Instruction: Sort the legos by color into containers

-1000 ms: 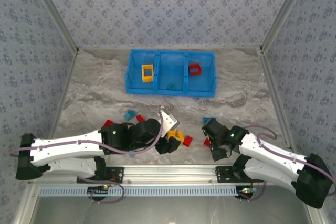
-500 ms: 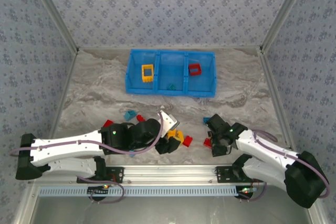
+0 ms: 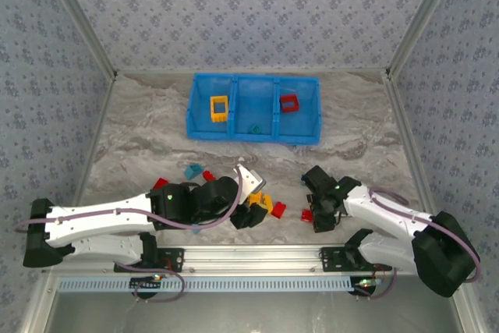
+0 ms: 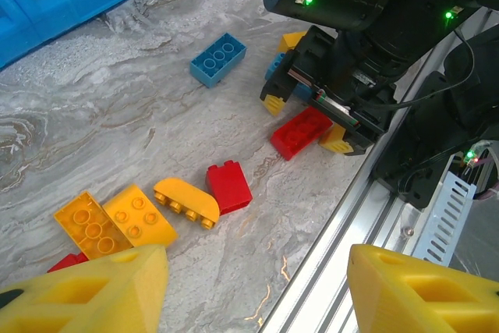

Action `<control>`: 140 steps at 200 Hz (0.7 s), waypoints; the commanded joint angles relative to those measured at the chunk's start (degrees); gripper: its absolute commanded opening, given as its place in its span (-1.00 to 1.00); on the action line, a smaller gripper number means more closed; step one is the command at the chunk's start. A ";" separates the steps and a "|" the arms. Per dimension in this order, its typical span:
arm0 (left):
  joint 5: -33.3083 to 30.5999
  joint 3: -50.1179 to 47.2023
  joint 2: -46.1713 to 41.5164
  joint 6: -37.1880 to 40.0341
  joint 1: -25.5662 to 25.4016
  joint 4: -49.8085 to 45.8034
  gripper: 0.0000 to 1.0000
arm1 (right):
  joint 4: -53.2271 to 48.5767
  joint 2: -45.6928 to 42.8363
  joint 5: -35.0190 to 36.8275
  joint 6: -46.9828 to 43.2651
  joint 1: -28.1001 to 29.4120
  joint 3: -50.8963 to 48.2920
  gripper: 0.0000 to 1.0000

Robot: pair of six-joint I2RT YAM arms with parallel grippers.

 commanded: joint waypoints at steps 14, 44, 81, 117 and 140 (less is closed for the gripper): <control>-0.94 -0.03 -0.70 -0.69 -0.26 0.10 0.26 | 4.30 1.08 0.47 12.94 1.85 1.07 0.36; -0.99 0.10 -0.33 -0.78 -0.30 0.27 0.26 | 4.65 1.52 1.06 14.42 2.61 0.99 0.13; -1.23 0.05 -0.32 -0.95 -0.24 0.27 0.26 | 4.87 2.45 1.54 14.42 2.63 1.32 -0.11; -1.34 0.05 -0.33 -0.96 -0.23 0.29 0.26 | 5.31 2.42 3.34 13.38 2.11 1.84 -0.37; -1.66 0.14 -0.24 -1.09 -0.22 0.30 0.26 | 1.86 1.43 6.20 10.12 1.76 5.19 -0.44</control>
